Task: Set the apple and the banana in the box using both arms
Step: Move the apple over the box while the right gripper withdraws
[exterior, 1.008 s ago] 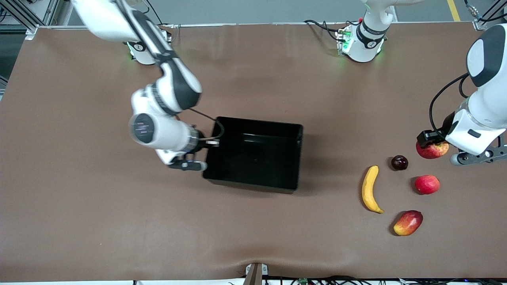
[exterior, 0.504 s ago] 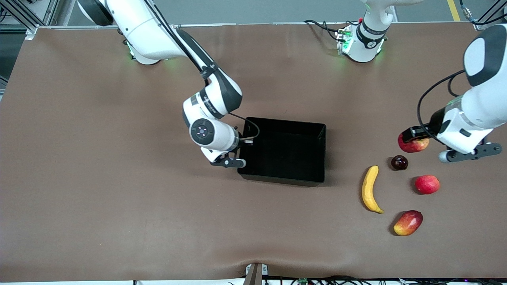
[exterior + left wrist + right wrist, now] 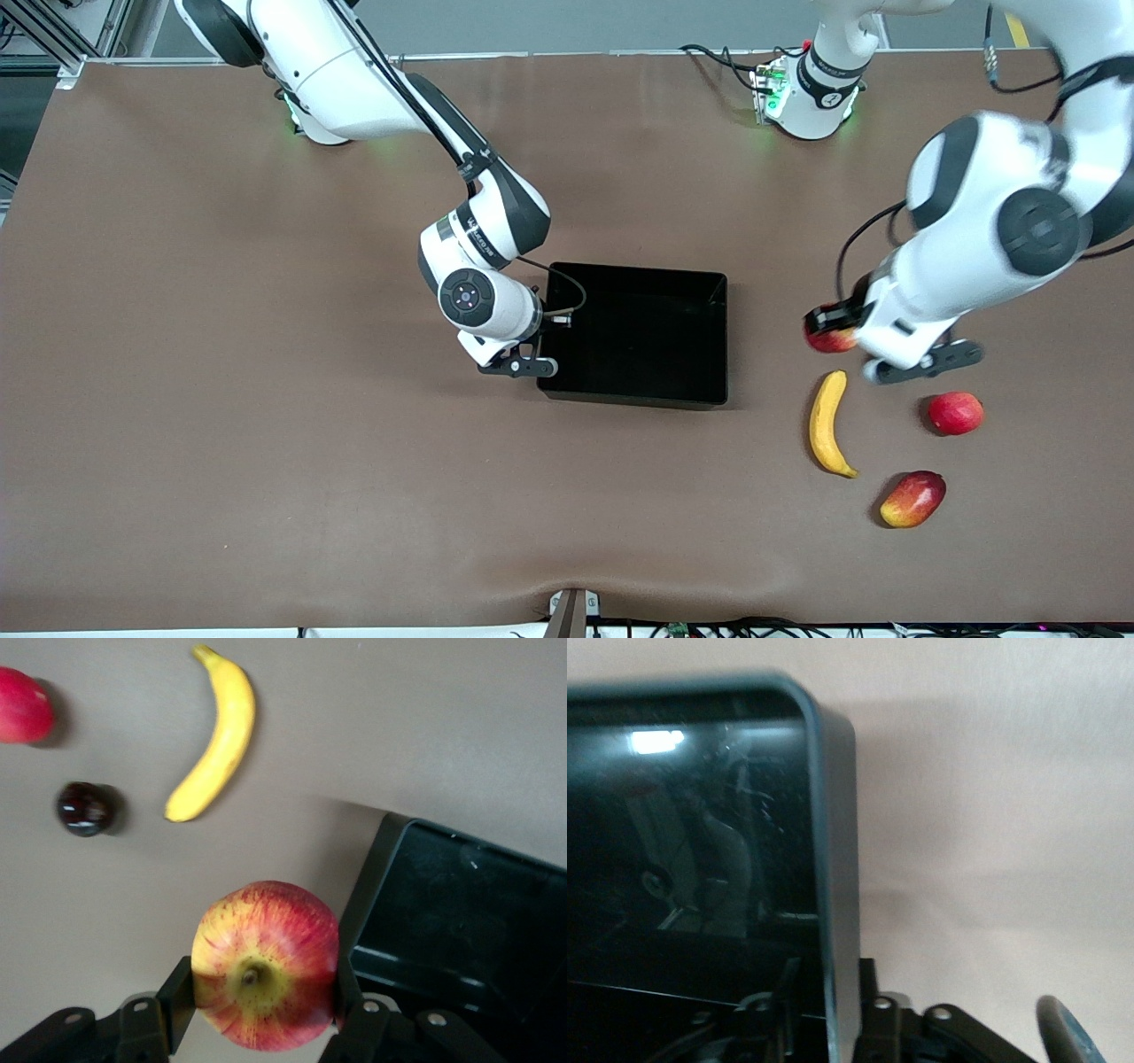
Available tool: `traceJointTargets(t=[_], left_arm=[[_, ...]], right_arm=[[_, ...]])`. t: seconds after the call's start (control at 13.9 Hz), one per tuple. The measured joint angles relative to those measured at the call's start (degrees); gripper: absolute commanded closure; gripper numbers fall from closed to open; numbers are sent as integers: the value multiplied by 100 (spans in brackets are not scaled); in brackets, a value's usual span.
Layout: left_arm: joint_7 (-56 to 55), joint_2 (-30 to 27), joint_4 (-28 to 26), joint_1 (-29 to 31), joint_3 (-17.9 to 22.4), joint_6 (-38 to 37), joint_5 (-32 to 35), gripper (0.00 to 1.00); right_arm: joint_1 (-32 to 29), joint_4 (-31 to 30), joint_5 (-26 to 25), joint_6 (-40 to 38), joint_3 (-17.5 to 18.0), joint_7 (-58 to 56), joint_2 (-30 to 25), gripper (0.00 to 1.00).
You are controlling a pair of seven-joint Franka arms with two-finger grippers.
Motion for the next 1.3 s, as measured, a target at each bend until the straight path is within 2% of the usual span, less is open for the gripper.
traceJointTargets(t=[0.22,0.65,0.94,1.08,1.3], left_arm=[[-835,588,-35,-480,-8,658,0,100],[-2058,1317,-17,-1172,-41,1646,-47,100],[-2504,1772,-15,-1609,-56,2186,-272,100],[-2641,2001,-16,-1799,-55,2404,-272,100],[-2825,2115,-5,-1872,-47,2442,-271,100]], right_arm=[[-219,737,-91,-992,-93,-14,-36,0],[-1375,1781,-165,-2739,-127,-446,-246,0],[-2302,1957,-163,-3422,-107,-675,-766,0],[-2638,1958,-221,-3756,-125,-1143,-1125,0],[-3299,1734,-440,-4032,-139,-1810,-1641,0]])
